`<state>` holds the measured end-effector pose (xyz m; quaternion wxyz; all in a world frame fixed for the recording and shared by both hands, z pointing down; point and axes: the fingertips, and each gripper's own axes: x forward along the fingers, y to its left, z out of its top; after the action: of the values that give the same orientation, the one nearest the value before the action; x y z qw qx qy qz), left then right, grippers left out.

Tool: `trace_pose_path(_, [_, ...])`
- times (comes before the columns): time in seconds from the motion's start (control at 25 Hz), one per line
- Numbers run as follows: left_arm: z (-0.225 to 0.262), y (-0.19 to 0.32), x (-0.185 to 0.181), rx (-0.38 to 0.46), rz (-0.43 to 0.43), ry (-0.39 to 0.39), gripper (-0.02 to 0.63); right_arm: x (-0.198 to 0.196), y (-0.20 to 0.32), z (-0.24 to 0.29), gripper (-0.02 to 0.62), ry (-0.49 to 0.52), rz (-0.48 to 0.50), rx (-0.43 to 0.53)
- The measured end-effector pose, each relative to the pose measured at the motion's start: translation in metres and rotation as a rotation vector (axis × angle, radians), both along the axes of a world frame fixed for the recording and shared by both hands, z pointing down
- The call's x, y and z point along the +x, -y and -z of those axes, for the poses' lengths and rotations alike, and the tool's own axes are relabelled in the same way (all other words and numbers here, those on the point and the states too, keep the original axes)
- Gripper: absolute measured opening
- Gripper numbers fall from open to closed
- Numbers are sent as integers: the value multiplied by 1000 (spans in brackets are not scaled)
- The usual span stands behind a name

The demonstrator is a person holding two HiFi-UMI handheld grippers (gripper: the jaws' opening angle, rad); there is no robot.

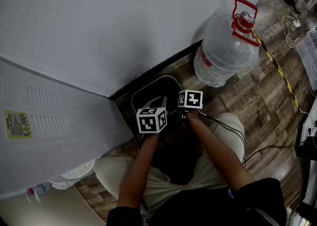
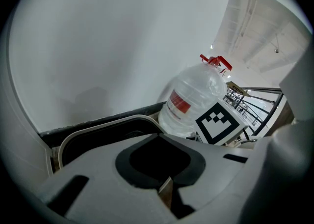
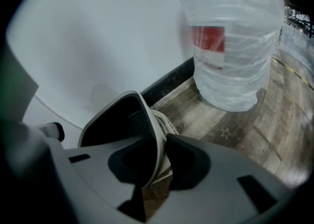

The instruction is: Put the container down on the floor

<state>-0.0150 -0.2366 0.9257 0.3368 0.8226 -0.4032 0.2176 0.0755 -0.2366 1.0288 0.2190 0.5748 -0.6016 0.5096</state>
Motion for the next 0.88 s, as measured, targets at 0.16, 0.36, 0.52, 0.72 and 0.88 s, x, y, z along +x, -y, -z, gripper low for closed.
trace_pose_path(0.16, [-1, -1, -2, -3, 1, 3, 14, 0, 0, 0, 83, -12, -3, -6])
trace_pose_path(0.36, [7, -6, -4, -18, 6, -23, 14, 2, -3, 2, 83, -27, -4, -39])
trace_pose_path(0.52, [21, -7, -6, -11, 6, -50, 14, 1, -3, 7, 83, -36, -5, -64])
trace_pose_path(0.72, [41, -15, -8, -8, -9, -85, 14, 3, 1, 16, 83, -83, -31, -51])
trace_pose_path(0.88, [64, -22, -14, 32, -37, -64, 14, 11, 1, 37, 83, -161, -54, -10])
